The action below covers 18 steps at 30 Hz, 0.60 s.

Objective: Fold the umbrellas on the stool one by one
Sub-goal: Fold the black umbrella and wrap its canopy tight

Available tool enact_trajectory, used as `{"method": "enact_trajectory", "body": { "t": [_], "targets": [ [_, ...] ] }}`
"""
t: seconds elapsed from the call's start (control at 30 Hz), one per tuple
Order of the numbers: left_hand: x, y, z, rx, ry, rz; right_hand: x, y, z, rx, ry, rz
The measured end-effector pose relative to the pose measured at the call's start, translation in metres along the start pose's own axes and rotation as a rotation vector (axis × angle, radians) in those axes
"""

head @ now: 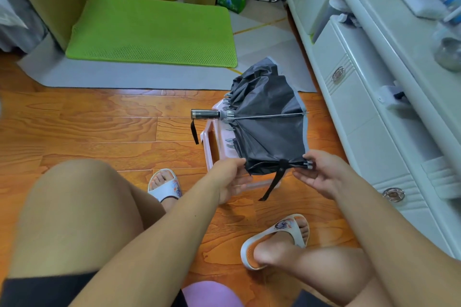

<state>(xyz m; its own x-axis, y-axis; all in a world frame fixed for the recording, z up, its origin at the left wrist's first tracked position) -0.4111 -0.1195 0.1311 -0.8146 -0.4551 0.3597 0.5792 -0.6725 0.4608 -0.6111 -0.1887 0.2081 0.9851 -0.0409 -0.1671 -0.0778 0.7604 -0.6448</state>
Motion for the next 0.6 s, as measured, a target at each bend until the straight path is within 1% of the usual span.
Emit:
{"method": "enact_trajectory", "body": {
  "t": [0.1,0.2,0.3,0.4,0.47,0.6],
  "targets": [
    [0.002,-0.005,0.0,-0.021,-0.052,0.111,-0.003,0.002,-0.002,-0.009,0.009,0.007],
    [0.003,-0.004,0.001,0.012,-0.069,0.165,-0.007,-0.001,-0.004,-0.075,0.043,0.084],
    [0.001,0.002,0.0,0.12,-0.035,0.146,-0.008,-0.007,-0.006,-0.137,0.06,0.175],
    [0.007,0.009,0.001,0.209,-0.079,0.058,-0.009,-0.009,-0.008,-0.134,0.044,0.173],
    [0.011,0.009,0.001,0.208,-0.091,0.063,-0.01,-0.005,-0.008,-0.105,0.019,0.149],
    [0.017,0.001,0.001,0.165,-0.06,0.168,-0.007,0.005,-0.009,-0.074,-0.006,0.144]
  ]
}}
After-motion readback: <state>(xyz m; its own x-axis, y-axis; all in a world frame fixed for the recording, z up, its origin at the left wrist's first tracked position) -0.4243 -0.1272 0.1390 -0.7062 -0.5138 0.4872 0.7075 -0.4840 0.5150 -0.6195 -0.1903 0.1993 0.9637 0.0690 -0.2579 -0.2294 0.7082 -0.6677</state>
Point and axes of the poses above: each hand's wrist, its own z-axis away from the middle knuckle, its own x-axis out of the palm, y = z × x, the point moved 5 cm from there along -z, towards the middle knuckle, and after that the axes turned 6 degrees about z, right-handed, at the moved point
